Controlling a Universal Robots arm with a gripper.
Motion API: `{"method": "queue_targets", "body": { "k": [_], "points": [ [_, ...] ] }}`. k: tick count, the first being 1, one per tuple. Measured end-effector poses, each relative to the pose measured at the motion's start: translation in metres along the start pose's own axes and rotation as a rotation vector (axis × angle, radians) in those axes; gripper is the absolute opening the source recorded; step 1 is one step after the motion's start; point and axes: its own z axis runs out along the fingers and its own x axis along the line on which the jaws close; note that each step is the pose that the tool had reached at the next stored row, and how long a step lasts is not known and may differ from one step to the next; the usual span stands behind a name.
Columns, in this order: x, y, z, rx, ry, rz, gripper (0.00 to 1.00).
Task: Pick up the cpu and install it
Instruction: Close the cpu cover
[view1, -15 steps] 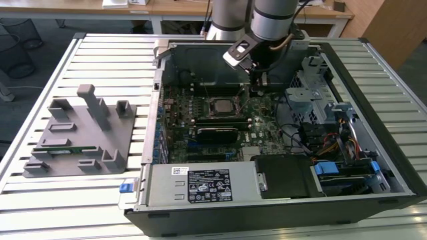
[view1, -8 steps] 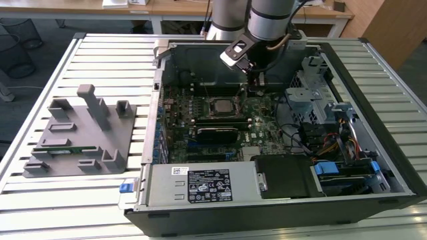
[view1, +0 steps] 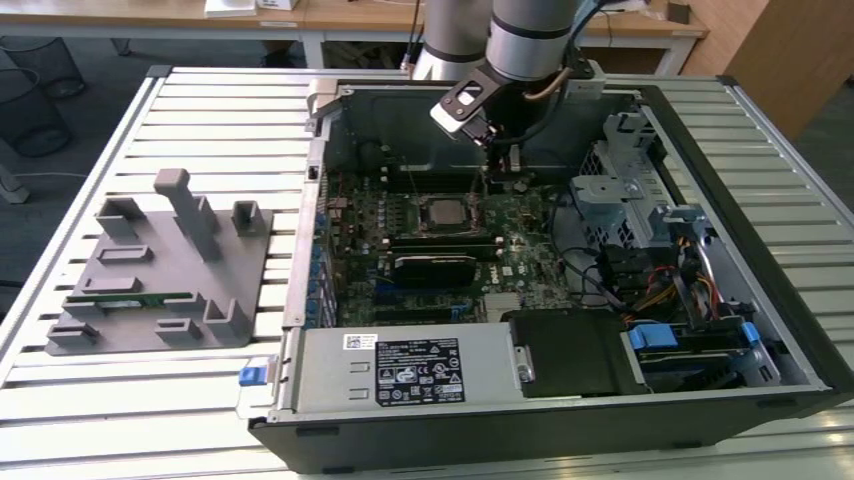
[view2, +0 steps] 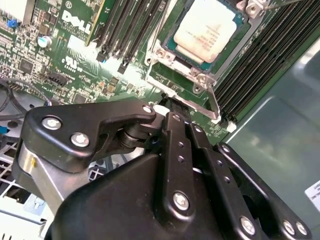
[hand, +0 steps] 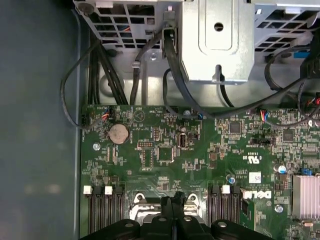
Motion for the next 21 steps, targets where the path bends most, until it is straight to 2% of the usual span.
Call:
{"method": "queue_targets", "body": {
  "k": [14,17,21],
  "points": [
    [0.0000,-0.0124,0.0009,-0.0004,0.0001,0.000,0.11],
    [-0.0001,-0.0193,0.0017,-0.0011,0.0001,0.000,0.11],
    [0.0000,-0.0360,0.0047,-0.0013,0.0001,0.000,0.11]
  ]
}}
